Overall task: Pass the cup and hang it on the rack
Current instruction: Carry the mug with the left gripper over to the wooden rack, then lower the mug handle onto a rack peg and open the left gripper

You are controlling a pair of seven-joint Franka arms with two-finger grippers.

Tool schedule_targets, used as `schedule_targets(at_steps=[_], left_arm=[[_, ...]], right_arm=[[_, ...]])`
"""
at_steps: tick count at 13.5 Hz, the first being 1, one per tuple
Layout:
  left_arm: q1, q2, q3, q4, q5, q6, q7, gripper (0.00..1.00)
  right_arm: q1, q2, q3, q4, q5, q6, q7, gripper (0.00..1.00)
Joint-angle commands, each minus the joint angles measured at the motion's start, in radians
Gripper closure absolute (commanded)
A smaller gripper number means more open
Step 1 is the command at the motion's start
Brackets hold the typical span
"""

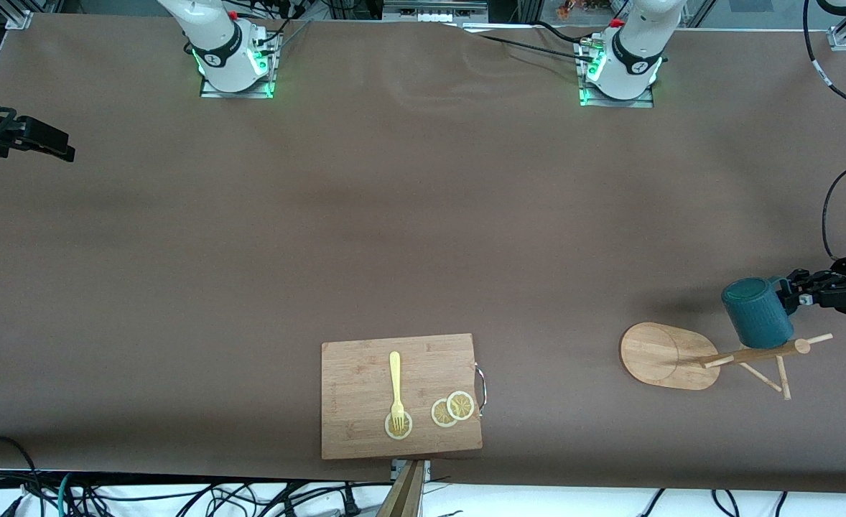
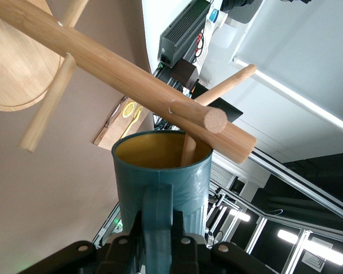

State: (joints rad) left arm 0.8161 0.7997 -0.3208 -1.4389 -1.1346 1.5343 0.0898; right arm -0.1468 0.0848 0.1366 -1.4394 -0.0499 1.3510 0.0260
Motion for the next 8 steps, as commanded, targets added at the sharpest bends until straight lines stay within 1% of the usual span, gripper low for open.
schedule_targets(at_steps=[1, 2, 3, 4, 5, 7, 8], left_arm=[[0.003, 0.029, -0.007, 0.035, 0.018, 0.0, 0.129, 1.0], [0.003, 0.029, 0.0, 0.032, 0.018, 0.004, 0.21, 0.9], [0.003, 0.027, 0.009, 0.029, 0.022, 0.021, 0.249, 0.67], [0.003, 0.021, 0.011, 0.031, 0.048, 0.026, 0.27, 0.4], [0.003, 0.018, 0.012, 0.032, 0.062, 0.027, 0.298, 0.0], [0.009, 0.01, 0.031, 0.031, 0.069, 0.024, 0.332, 0.0], [0.011, -0.008, 0.034, 0.031, 0.091, 0.018, 0.332, 0.0]], right_arm=[[-0.004, -0.013, 0.0, -0.015, -0.015, 0.011, -0.017, 0.0], [-0.004, -0.013, 0.0, -0.015, -0.013, 0.013, -0.017, 0.0], [-0.004, -0.013, 0.0, -0.015, -0.013, 0.013, -0.017, 0.0], [-0.002, -0.013, 0.0, -0.015, -0.013, 0.013, -0.017, 0.0], [-0.001, -0.013, 0.001, -0.015, -0.013, 0.014, -0.017, 0.0], [0.001, -0.013, 0.001, -0.015, -0.013, 0.019, -0.017, 0.0], [0.001, -0.013, 0.001, -0.015, -0.013, 0.019, -0.017, 0.0]])
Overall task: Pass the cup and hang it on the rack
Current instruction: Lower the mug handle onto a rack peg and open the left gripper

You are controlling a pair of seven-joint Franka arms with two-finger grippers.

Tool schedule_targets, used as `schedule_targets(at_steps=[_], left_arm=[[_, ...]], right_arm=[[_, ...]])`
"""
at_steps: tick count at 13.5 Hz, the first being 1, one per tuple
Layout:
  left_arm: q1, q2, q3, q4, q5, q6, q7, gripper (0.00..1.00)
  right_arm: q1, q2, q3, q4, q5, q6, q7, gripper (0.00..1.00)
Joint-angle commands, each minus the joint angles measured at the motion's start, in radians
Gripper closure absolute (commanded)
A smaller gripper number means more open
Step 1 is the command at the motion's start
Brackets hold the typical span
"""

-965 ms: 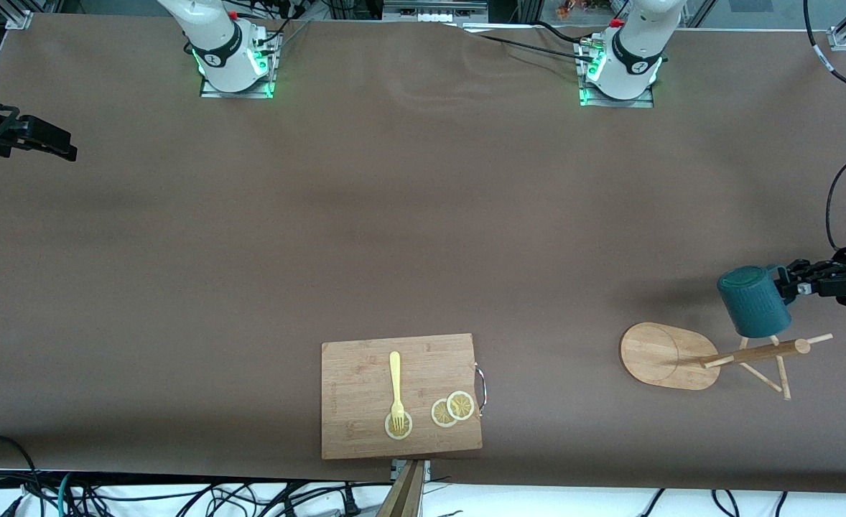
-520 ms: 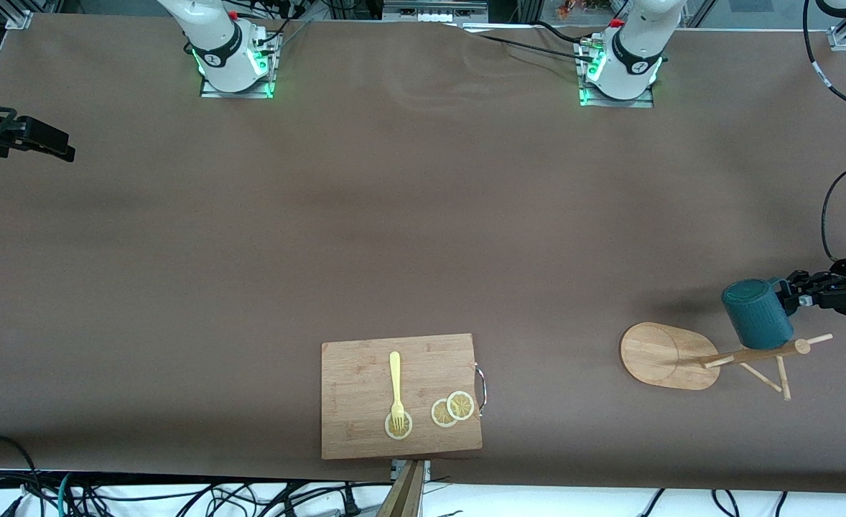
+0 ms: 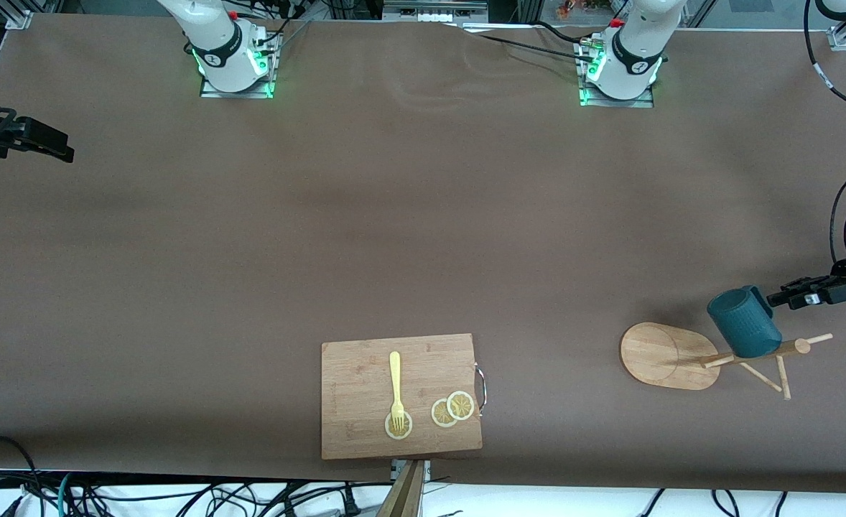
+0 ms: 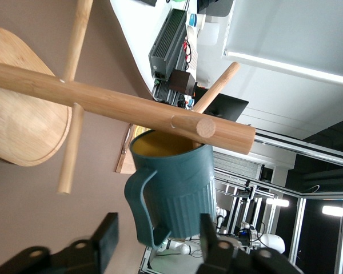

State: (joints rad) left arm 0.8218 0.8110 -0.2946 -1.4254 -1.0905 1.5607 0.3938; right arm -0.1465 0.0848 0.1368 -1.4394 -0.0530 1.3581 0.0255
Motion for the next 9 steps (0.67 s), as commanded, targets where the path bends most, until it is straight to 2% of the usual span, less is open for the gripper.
schedule_targets(at_steps=[1, 3, 6, 8, 9], left_arm=[[0.01, -0.041, 0.008, 0.016, 0.088, -0.013, 0.03, 0.0], [0.029, -0.119, 0.008, 0.007, 0.157, -0.019, 0.036, 0.0], [0.03, -0.296, 0.008, -0.004, 0.399, -0.053, 0.158, 0.0], [-0.037, -0.431, 0.015, -0.027, 0.533, -0.054, 0.181, 0.0], [-0.091, -0.488, 0.046, -0.036, 0.605, -0.053, 0.183, 0.0]], right_arm=[[-0.001, -0.013, 0.001, -0.015, -0.01, 0.012, -0.016, 0.0], [-0.002, -0.013, 0.001, -0.015, -0.01, 0.01, -0.016, 0.0], [0.001, -0.011, 0.003, -0.015, -0.011, 0.012, -0.015, 0.0], [0.001, -0.007, 0.003, -0.013, -0.011, 0.015, -0.016, 0.0], [0.001, -0.007, 0.003, -0.013, -0.011, 0.015, -0.015, 0.0]])
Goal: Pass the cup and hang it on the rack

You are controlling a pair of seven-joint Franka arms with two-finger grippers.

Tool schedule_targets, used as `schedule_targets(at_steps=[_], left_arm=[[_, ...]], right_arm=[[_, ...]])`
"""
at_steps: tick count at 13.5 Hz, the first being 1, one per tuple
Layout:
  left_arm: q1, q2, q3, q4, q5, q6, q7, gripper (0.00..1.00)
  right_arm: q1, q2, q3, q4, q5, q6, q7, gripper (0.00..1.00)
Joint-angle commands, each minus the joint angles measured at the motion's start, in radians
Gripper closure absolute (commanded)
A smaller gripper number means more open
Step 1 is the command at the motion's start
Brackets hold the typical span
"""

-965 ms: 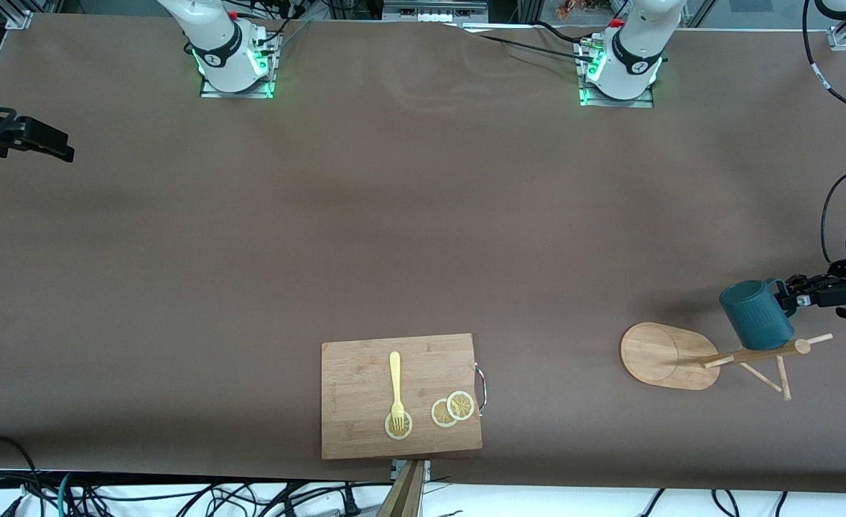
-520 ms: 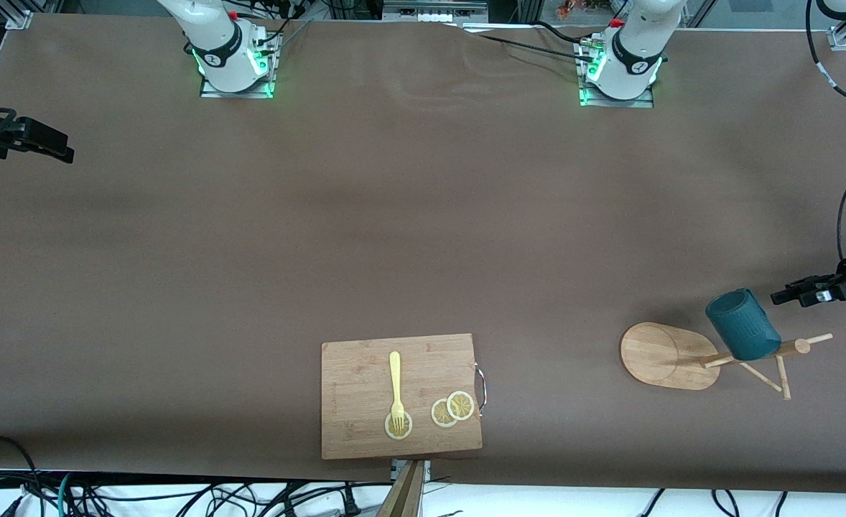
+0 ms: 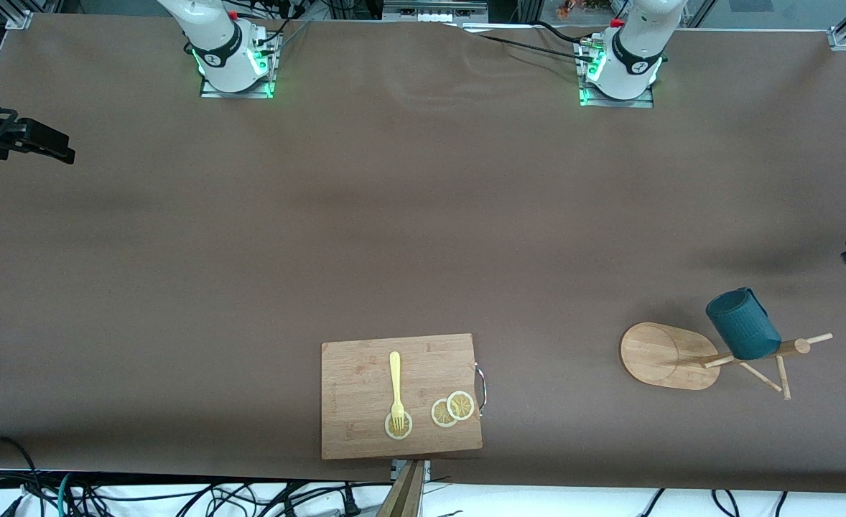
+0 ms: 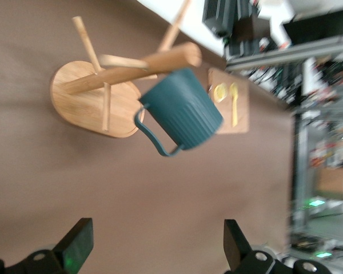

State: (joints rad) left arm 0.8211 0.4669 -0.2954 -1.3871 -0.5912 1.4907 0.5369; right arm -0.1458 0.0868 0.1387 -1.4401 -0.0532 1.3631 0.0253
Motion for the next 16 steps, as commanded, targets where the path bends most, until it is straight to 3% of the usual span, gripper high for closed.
schedule_targets(at_steps=[1, 4, 7, 10, 12, 16], left_arm=[[-0.174, -0.206, 0.097, -0.085, 0.161, 0.016, 0.04, 0.0], [-0.554, -0.386, 0.325, -0.185, 0.333, 0.031, 0.008, 0.0], [-0.724, -0.571, 0.344, -0.361, 0.487, 0.108, -0.191, 0.0], [-0.769, -0.654, 0.32, -0.492, 0.62, 0.175, -0.277, 0.0], [-0.769, -0.651, 0.285, -0.487, 0.642, 0.172, -0.316, 0.0], [-0.77, -0.652, 0.285, -0.49, 0.643, 0.177, -0.299, 0.0]], right_arm=[[0.0, -0.009, 0.001, -0.013, -0.011, 0.01, -0.016, 0.0], [-0.003, -0.009, -0.001, -0.006, -0.013, 0.014, -0.018, 0.0], [-0.003, -0.004, -0.001, -0.005, -0.013, 0.016, -0.018, 0.0], [-0.004, -0.004, -0.001, -0.005, -0.013, 0.014, -0.019, 0.0], [-0.003, -0.004, -0.001, -0.005, -0.013, 0.014, -0.018, 0.0], [-0.004, -0.002, -0.001, -0.005, -0.013, 0.016, -0.024, 0.0]])
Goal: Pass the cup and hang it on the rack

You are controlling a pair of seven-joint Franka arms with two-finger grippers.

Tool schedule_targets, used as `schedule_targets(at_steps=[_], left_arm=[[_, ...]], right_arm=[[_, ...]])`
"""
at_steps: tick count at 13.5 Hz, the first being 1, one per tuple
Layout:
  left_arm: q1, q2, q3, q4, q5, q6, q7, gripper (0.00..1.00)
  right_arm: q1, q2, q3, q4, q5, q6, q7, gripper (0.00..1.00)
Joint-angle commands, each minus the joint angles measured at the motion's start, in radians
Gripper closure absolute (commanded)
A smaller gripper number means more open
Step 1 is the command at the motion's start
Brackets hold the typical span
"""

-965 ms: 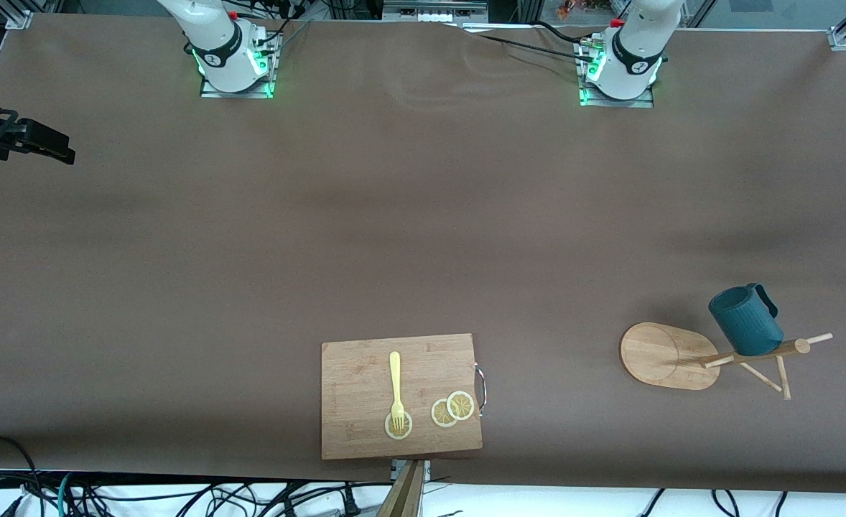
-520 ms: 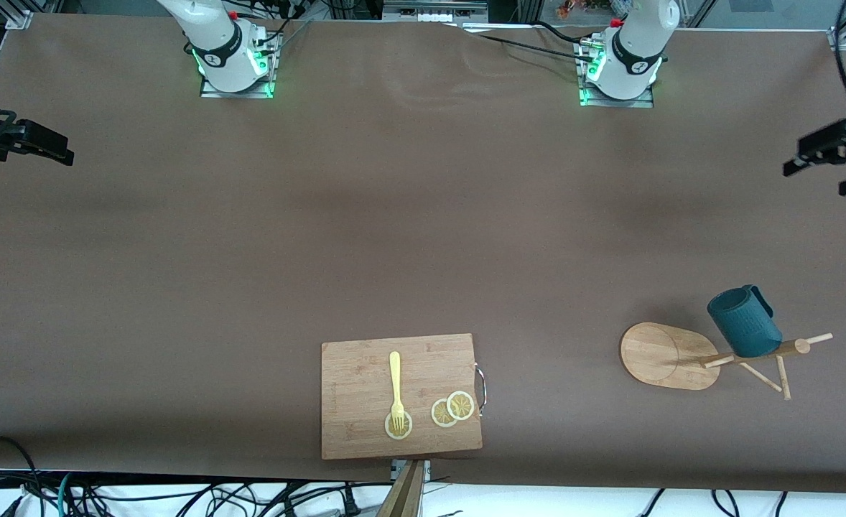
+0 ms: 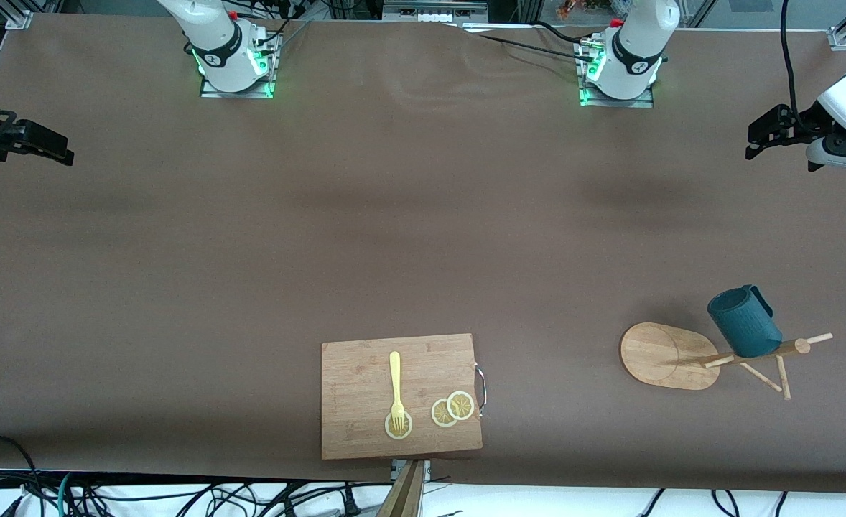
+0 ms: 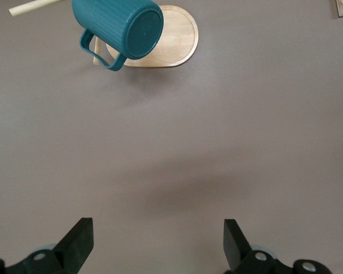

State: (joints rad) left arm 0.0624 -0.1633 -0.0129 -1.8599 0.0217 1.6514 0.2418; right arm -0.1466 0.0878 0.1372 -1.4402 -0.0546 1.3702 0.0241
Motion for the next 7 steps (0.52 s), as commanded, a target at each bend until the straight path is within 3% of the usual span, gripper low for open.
schedule_targets(at_steps=[1, 7], left_arm=[[-0.012, -0.021, 0.002, -0.019, 0.03, 0.021, -0.01, 0.0], [-0.012, -0.024, 0.005, -0.016, 0.032, 0.019, -0.009, 0.0]], right_arm=[[-0.004, -0.003, 0.001, -0.005, -0.011, 0.009, -0.026, 0.0], [-0.008, -0.003, -0.004, -0.005, -0.005, 0.009, -0.027, 0.0]])
